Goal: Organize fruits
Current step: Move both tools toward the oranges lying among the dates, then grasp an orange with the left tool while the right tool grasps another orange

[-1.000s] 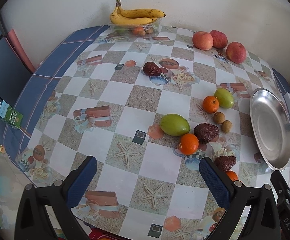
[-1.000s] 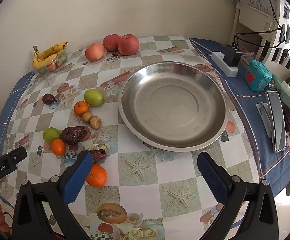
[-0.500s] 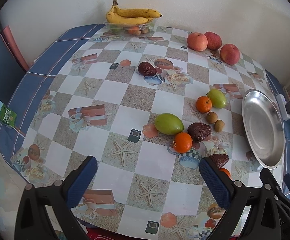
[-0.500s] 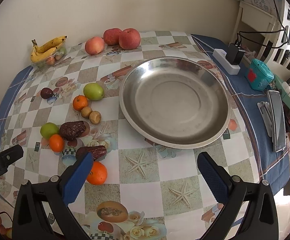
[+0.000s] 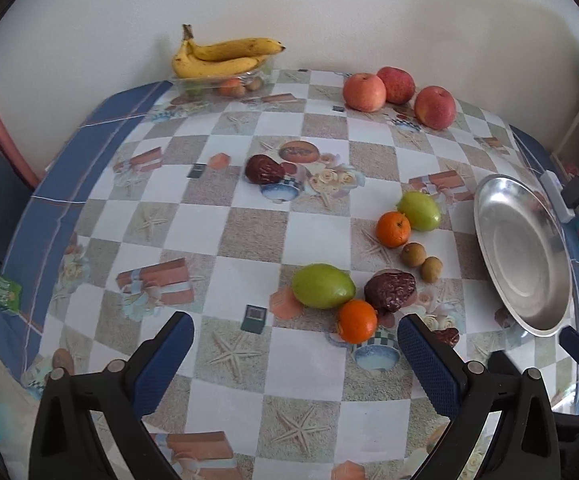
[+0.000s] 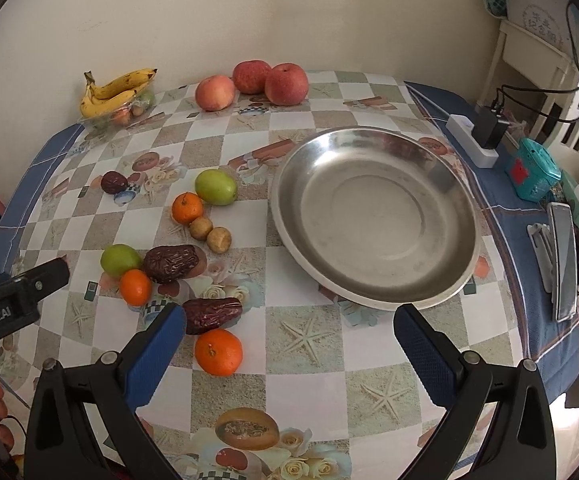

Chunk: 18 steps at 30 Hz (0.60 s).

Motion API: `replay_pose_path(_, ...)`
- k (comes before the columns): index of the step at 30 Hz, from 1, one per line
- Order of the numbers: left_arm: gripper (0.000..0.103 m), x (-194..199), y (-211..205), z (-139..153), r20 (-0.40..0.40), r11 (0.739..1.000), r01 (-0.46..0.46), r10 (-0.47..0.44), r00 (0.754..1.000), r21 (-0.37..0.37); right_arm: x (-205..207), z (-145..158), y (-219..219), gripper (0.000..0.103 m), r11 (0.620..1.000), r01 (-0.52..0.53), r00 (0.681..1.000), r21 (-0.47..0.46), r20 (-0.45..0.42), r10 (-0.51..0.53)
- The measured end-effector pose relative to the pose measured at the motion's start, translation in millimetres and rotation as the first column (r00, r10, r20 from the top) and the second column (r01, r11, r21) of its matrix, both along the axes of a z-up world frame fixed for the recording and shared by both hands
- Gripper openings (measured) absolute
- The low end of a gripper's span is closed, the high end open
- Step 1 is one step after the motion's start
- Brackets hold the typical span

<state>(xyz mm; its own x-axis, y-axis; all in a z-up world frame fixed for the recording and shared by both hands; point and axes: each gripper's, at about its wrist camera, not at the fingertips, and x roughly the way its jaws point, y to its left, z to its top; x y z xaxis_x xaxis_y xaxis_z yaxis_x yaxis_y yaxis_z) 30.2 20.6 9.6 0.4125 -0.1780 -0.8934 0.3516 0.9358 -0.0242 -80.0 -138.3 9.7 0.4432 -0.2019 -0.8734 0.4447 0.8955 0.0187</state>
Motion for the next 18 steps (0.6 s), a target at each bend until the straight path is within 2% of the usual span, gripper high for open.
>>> replay_pose_path(3,0.103,2,-7,-1,0.004,0.999,0.030,-0.030,1.000,-0.019,16,-5,12,0.103,0.998,-0.064,0.998,-0.002,-0.020,0.064)
replay_pose_path(6,0.103,7,-12,-4,0.005,0.998,0.055,-0.055,0.998,-0.002,26,-9,22,0.103,0.995,-0.100,0.994,-0.021,-0.043,0.099)
replay_pose_path(8,0.103,14,-14,-13,-0.058,0.998,0.058,-0.058,0.997,-0.002,31,-10,26,0.103,0.993,-0.116,0.992,-0.030,-0.055,0.114)
replay_pose_path(12,0.103,29,-15,-25,-0.162,0.998,0.013,-0.025,0.986,-0.069,42,-18,31,0.103,0.989,-0.144,0.986,-0.017,-0.084,0.142)
replay_pose_path(14,0.103,32,-21,-27,-0.170,0.997,0.014,-0.027,0.985,-0.079,47,-20,32,0.103,0.988,-0.156,0.984,-0.003,-0.088,0.155)
replay_pose_path(18,0.103,35,-35,-31,-0.166,0.998,0.039,-0.046,0.985,-0.045,55,-25,32,0.103,0.986,-0.165,0.981,0.002,-0.102,0.164)
